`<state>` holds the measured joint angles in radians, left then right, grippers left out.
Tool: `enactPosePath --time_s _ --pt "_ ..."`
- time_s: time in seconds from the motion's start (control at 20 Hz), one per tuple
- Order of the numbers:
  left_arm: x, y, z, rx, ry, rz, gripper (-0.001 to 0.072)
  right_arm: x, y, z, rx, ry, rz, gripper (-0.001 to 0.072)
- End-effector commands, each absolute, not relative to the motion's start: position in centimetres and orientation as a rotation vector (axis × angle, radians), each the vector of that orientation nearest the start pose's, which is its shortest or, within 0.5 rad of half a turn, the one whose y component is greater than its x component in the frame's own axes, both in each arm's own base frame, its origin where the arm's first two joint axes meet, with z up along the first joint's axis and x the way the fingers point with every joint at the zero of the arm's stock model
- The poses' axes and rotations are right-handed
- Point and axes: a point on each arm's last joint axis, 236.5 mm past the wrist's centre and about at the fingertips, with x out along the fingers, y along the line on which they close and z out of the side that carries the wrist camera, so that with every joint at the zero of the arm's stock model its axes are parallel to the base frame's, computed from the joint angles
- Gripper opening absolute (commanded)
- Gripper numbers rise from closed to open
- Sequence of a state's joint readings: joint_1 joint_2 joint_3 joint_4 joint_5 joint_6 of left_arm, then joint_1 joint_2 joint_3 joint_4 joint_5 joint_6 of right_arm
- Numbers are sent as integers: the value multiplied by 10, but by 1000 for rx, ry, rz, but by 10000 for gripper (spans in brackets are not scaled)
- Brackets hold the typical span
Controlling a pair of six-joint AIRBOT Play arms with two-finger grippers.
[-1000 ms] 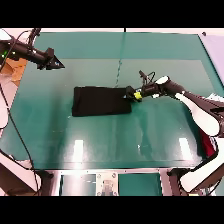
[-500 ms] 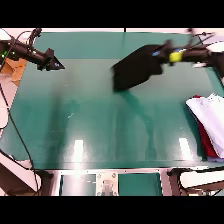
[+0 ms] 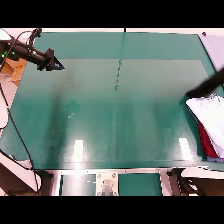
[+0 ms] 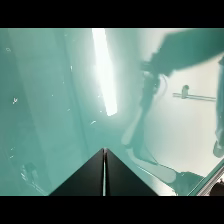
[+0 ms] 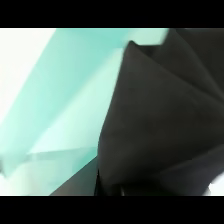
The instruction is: Fold the shirts.
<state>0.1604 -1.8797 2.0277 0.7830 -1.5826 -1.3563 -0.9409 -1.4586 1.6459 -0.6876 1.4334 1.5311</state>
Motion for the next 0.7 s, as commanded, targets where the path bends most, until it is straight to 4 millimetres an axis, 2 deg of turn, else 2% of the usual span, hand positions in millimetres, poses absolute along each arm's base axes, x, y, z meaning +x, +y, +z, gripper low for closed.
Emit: enactPosePath --time_s 0.0,0.1,0.2,0.3,0.55,0.65 --pt "503 -88 85 -475 1217 -651 25 311 -283 152 1089 811 -343 16" --pt "502 -88 85 -476 1217 -652 25 286 -297 160 1068 791 -443 16" --pt "502 -88 85 -476 1217 -652 25 265 -298 156 1085 836 -501 16" --pt "501 -89 85 -475 1221 -655 25 240 -292 138 1102 958 -571 16" --pt "500 -90 85 -473 1224 -659 25 151 -287 92 1135 1224 -937 16" --pt "500 -90 85 -472 1224 -659 25 128 -276 67 1158 1328 -996 16"
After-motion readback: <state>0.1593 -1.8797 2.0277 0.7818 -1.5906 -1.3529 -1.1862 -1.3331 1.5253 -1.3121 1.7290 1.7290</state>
